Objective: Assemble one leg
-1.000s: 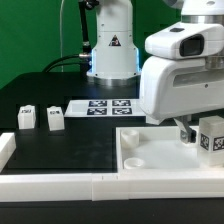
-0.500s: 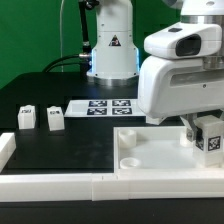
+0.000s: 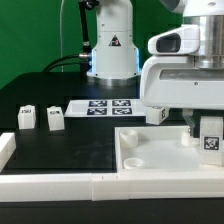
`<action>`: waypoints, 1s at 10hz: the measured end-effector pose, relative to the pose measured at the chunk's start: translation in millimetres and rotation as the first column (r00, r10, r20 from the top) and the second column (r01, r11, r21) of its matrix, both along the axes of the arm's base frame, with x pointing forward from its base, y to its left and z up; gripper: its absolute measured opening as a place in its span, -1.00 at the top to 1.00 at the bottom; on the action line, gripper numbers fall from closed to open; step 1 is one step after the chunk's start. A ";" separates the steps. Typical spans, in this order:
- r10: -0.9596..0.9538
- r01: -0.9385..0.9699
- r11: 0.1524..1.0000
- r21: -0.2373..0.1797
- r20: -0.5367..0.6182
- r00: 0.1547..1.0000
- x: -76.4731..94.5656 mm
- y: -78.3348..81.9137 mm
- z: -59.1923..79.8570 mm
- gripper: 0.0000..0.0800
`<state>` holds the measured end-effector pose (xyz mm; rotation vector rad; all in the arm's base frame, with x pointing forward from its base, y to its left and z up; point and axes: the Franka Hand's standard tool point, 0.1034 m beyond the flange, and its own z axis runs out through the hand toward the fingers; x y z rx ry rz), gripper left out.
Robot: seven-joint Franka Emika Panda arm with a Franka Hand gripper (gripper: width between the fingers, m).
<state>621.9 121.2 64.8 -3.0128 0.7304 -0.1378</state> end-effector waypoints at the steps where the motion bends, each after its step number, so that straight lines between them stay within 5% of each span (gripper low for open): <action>1: -0.178 0.178 0.984 0.016 -0.006 0.984 1.1 1.0 -0.6 0.27; 4: -0.455 0.455 0.889 0.048 -0.019 0.890 1.2 2.5 -0.8 0.27; 7: -0.478 0.478 0.876 0.063 -0.017 0.878 2.0 1.7 -1.1 0.27; 9: -0.380 0.380 0.923 0.057 -0.005 0.925 2.9 2.9 1.3 -0.47; 10: -0.229 0.229 0.972 0.045 0.013 0.973 4.0 4.8 2.1 -0.47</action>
Offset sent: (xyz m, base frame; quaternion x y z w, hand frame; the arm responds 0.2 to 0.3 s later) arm 0.0020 -0.0012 -0.0057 -0.0039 0.0009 0.2496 0.9683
